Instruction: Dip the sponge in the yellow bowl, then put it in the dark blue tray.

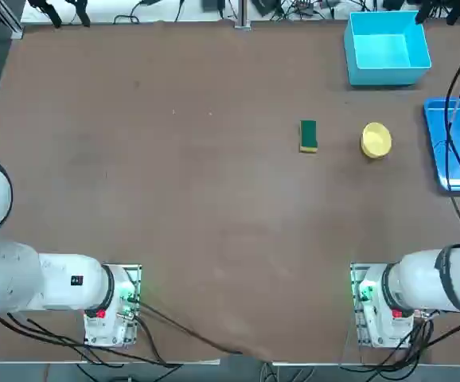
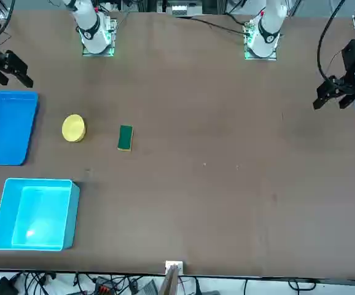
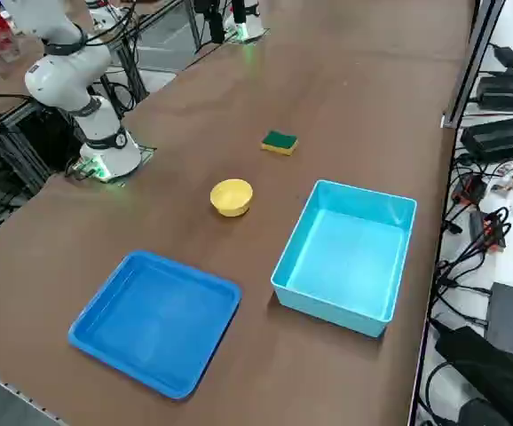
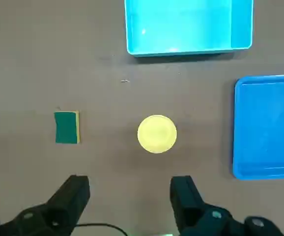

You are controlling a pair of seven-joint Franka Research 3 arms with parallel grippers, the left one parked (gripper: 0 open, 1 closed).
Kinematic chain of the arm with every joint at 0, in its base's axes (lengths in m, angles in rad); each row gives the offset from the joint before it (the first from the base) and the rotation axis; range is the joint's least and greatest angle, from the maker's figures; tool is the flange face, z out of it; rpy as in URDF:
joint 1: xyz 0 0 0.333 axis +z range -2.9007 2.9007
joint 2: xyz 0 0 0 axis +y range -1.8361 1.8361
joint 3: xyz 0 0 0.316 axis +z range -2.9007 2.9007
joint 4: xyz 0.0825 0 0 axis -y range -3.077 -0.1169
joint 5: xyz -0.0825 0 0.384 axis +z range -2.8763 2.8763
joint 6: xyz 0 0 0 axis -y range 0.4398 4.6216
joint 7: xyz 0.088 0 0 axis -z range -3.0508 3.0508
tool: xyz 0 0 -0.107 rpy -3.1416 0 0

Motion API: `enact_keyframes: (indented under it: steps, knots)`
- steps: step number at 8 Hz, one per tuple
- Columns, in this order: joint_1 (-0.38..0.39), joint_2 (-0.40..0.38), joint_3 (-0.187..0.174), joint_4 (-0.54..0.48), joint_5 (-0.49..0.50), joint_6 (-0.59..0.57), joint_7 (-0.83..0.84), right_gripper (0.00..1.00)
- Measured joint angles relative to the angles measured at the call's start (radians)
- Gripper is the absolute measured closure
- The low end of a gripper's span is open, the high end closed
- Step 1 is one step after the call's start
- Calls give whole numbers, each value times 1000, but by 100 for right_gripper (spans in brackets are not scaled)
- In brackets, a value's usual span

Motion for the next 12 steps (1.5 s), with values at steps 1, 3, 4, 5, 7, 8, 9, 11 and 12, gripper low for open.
enact_keyframes:
  steps: [1,3,4,5,7,8,9,11,12]
  knots:
    - [0,0,0,0,0,-10,0,0]
    - [0,0,0,0,0,-24,1,0]
    - [5,2,1,1,2,-23,1,0]
    - [27,12,2,-2,9,-14,2,0]
    - [123,60,10,-30,14,48,30,0]
    - [172,93,12,-57,14,90,46,0]
    - [211,123,13,-86,14,132,52,0]
    - [270,162,14,-165,14,255,139,0]
    - [302,184,14,-211,14,330,189,0]
